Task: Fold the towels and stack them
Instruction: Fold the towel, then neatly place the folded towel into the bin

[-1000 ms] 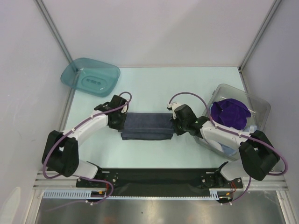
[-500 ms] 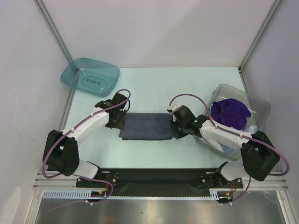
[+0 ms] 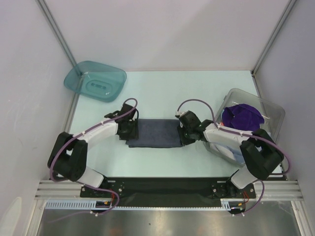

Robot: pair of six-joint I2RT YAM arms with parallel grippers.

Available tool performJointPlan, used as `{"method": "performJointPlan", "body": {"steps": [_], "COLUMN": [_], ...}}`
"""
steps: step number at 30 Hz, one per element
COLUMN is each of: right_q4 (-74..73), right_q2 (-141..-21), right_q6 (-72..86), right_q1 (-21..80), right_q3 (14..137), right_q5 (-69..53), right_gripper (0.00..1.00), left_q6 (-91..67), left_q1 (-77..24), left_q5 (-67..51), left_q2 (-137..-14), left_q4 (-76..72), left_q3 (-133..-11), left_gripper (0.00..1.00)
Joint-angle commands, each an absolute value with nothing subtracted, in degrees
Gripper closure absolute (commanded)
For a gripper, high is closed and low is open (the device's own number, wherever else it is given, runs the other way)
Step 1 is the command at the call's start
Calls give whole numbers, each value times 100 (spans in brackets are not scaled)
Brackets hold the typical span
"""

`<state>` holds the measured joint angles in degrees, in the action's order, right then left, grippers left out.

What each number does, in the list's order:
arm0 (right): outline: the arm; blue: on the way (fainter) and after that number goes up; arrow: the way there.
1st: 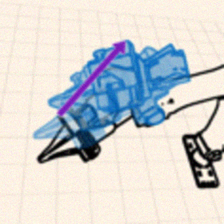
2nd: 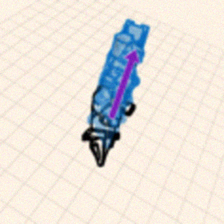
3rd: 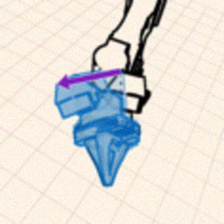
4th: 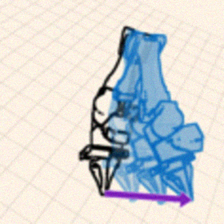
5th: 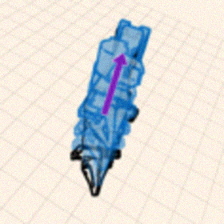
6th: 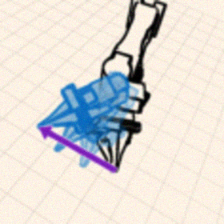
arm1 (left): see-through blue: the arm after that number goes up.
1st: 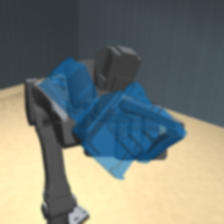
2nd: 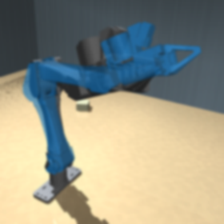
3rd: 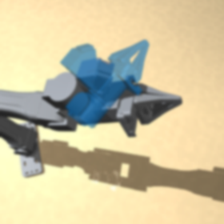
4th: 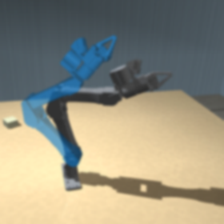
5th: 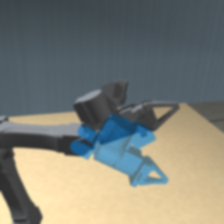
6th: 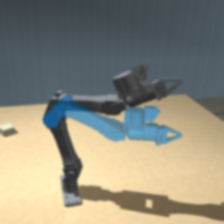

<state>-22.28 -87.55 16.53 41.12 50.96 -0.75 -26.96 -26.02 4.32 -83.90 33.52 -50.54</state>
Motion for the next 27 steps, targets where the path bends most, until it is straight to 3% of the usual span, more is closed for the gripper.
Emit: {"method": "performJointPlan", "body": {"steps": [1, 14, 19, 27], "right_q4": [-1933, -2409, -1751, -1283], "right_q2": [-8921, -8288, -8997, -10308], "right_q6": [1784, 1854, 1714, 1424], "right_q1": [4113, 4087, 3755, 3164], "right_q3": [4974, 5554, 6072, 6741], "right_q5": [-167, 167, 448, 202], "right_gripper": [75, 73, 73, 74], "left_q6": [-3076, -2481, -2040, -2136], "left_q1": [-2593, -2338, -1829, -1160], "left_q5": [545, 731, -289, -791], "left_q2": [-8604, -8429, -9041, -9914], "left_q4": [3129, 3483, 2717, 2522], "left_q3": [-4939, -6152, -6222, -6512], "left_gripper": [45, 36, 39, 41]}}
